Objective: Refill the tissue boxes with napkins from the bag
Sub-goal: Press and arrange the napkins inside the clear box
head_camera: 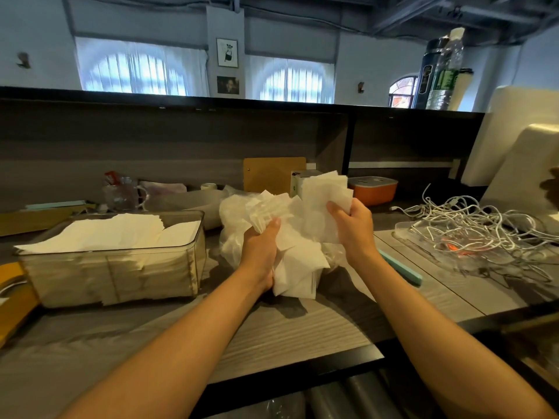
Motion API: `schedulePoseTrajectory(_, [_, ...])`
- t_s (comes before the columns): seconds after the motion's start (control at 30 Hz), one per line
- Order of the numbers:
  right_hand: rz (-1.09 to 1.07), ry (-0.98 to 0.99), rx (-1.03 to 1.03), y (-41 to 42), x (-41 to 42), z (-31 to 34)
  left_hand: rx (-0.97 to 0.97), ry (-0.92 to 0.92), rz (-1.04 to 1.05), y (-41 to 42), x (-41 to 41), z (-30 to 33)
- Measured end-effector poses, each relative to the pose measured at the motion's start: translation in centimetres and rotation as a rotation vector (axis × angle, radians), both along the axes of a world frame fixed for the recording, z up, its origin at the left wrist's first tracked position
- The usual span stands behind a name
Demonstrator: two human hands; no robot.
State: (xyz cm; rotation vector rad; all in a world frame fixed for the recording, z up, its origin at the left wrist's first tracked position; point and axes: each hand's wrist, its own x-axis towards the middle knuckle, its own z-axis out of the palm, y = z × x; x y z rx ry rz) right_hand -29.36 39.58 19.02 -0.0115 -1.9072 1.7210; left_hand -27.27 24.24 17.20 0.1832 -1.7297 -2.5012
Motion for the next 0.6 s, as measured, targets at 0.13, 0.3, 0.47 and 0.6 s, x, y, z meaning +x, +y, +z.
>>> schedulePoseTrajectory(0.13, [0.061,-0.045,-0.264,0.7,1.1,1.4,0.110,-0.075,0.071,-0.6,-0.6,0.2])
schedulePoseTrajectory(0.3, [0.325,-0.212,-0.456,0.1,1.6,2.1,0.243,-0.129,0.122,-1.5,-0.9,0.5])
schedulePoseTrajectory(0.47, [0.388,-0.370,-0.522,0.1,1.9,2.0,0.218,0.054,0.238,-1.2,-0.8,0.6])
schedulePoseTrajectory(0.6, [0.539,-0.197,-0.639,0.6,1.8,2.0,0.191,0.114,0.254,-0.7,-1.2,0.2])
